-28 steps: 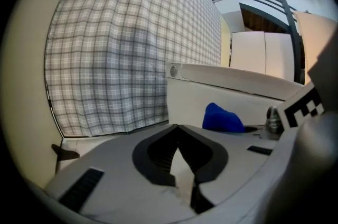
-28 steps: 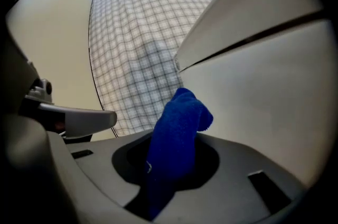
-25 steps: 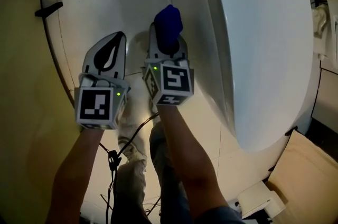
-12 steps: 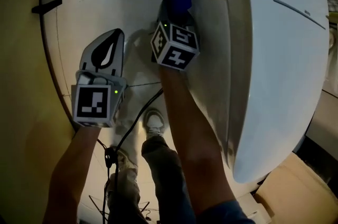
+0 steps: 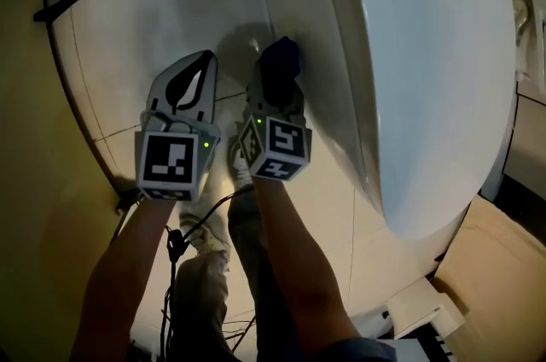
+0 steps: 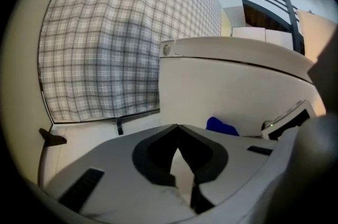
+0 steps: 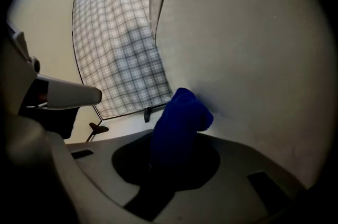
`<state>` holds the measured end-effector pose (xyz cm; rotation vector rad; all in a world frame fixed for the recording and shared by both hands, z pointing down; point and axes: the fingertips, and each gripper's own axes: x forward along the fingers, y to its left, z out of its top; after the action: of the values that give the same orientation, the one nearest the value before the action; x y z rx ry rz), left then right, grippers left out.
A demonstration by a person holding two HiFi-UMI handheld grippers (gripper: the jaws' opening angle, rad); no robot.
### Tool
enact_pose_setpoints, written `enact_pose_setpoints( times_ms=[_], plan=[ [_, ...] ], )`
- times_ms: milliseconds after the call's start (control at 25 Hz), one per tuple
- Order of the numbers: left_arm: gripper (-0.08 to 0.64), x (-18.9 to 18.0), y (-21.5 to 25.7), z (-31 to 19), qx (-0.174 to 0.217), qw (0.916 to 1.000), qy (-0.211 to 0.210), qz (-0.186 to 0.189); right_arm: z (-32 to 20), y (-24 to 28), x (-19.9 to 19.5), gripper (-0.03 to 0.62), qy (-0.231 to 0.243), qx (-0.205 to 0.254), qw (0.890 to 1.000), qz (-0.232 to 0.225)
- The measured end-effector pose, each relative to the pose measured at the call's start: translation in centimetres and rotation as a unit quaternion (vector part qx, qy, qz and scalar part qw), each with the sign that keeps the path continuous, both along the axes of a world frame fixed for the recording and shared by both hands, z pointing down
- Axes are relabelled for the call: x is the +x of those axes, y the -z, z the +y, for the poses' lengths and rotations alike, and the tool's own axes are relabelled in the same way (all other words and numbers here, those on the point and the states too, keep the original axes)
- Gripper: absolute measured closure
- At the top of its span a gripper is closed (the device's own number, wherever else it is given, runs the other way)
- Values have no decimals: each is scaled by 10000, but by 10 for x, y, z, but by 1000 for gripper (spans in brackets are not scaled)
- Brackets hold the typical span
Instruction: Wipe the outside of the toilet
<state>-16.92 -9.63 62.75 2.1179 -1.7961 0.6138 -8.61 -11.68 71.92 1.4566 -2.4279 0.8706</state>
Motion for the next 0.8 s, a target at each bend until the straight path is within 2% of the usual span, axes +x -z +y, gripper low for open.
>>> enact_pose_setpoints(
  times_ms=[200,360,520,640,800],
  plan=[
    [543,46,-8,42,-84,9993,-354,123,54,-1,56,520,-365,-51,9992,143],
    [543,57,-9,56,-108,9990,-399,172,63,3,61,520,-295,58,9994,158],
    [543,37,-16,43,-83,9997,-166,145,36,1,15,520,116,207,9997,19],
    [543,5,-23,18,-20,9999,99,61,-12,-5,-36,520,496,410,9979,-73],
    [543,-35,-36,-10,34,9997,239,-71,-79,-23,-89,520,626,411,9969,-222]
  ],
)
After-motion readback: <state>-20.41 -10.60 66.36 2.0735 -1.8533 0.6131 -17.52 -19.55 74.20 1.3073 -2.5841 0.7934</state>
